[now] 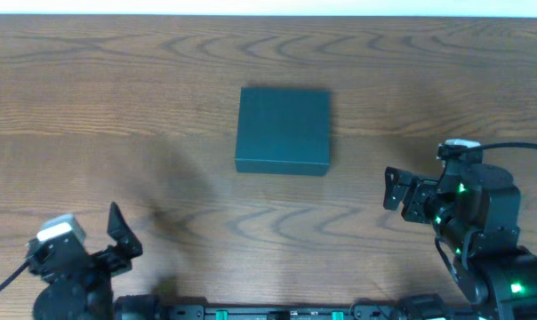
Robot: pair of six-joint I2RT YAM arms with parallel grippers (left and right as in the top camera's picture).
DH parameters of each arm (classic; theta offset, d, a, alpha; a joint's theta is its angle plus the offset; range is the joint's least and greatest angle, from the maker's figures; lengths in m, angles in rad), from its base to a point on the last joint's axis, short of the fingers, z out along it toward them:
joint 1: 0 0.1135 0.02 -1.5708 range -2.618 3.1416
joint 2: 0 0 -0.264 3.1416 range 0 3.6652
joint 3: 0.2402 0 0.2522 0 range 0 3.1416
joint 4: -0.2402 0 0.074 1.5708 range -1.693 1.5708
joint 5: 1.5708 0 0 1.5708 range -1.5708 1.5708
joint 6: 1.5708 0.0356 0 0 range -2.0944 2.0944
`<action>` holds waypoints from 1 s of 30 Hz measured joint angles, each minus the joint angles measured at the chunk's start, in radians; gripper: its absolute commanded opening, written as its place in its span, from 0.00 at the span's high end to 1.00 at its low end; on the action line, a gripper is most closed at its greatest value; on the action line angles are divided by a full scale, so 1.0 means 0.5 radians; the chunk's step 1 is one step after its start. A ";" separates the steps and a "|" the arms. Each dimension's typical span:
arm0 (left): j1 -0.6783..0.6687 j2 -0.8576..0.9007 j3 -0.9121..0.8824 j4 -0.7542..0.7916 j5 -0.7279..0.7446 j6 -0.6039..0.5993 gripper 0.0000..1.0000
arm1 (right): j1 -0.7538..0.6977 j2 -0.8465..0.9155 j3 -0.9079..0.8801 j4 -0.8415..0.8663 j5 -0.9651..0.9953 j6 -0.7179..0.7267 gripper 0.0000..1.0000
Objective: Pack container
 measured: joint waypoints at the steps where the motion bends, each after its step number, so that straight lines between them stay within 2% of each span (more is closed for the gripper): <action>1: 0.000 -0.017 -0.056 0.029 0.000 0.000 0.05 | 0.000 0.000 0.000 0.000 0.000 0.000 0.01; 4: 0.000 -0.132 -0.337 0.194 0.001 -0.011 0.05 | 0.000 0.000 0.000 0.001 0.000 0.000 0.01; 10: 0.000 -0.282 -0.613 0.226 0.017 -0.052 0.05 | -0.001 0.000 0.000 0.000 0.000 0.000 0.01; 30: 0.000 -0.290 -1.033 0.350 0.024 -0.058 0.05 | 0.000 0.000 0.000 0.001 0.000 0.000 0.01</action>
